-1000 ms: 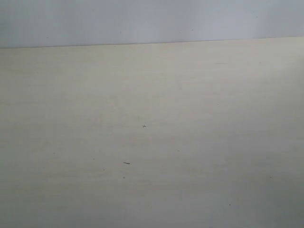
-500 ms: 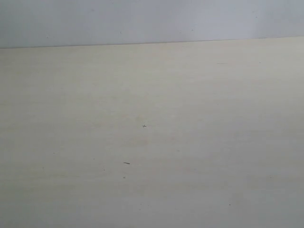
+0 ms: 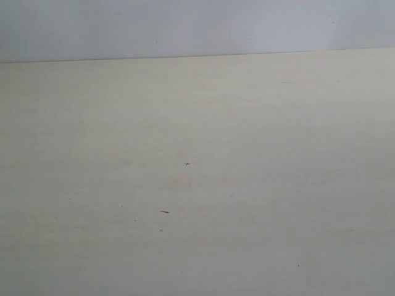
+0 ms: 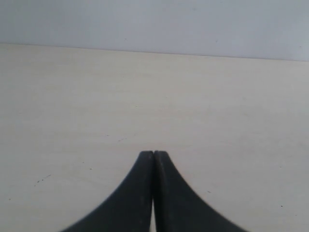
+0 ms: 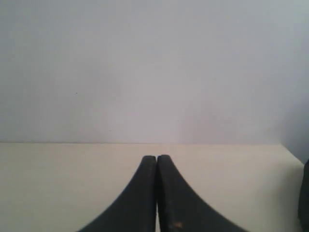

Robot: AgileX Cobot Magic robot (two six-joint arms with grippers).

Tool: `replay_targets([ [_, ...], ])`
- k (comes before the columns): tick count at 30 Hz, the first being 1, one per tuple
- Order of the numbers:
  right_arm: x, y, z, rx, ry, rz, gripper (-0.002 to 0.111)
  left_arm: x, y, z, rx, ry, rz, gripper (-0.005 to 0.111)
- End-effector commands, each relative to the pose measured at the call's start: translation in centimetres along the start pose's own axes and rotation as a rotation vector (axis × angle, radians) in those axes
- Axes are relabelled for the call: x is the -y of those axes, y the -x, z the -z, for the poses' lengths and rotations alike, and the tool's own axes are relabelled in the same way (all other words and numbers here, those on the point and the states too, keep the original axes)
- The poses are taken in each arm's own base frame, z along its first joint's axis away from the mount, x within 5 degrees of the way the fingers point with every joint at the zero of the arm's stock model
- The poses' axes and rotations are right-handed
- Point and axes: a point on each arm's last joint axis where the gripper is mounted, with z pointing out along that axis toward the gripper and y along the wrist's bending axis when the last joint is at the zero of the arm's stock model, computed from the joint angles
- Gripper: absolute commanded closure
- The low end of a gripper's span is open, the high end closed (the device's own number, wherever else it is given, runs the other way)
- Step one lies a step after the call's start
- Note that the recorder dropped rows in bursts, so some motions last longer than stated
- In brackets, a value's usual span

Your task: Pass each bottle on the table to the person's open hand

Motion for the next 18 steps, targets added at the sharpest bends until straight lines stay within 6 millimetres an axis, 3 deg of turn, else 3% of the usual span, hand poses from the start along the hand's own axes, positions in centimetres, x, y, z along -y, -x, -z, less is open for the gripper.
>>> replay_targets([
  [1, 0.4, -1.5, -0.3, -0.057, -0.054, -0.087, 0.108, 0.0, -0.1, 0.0, 0.007, -0.006, 0.001, 0.104],
  [4, 0.3, -5.5, -1.3, -0.114, -0.051, -0.056, 0.108, 0.0, -0.1, 0.0, 0.007, -0.006, 0.001, 0.104],
  [6, 0.2, -6.6, -1.4, -0.147, -0.051, -0.051, 0.108, 0.0, -0.1, 0.0, 0.007, -0.006, 0.001, 0.104],
  [18, 0.2, -6.9, -1.4, -0.181, -0.053, -0.07, 0.108, 0.0, -0.1, 0.0, 0.007, -0.006, 0.001, 0.104],
])
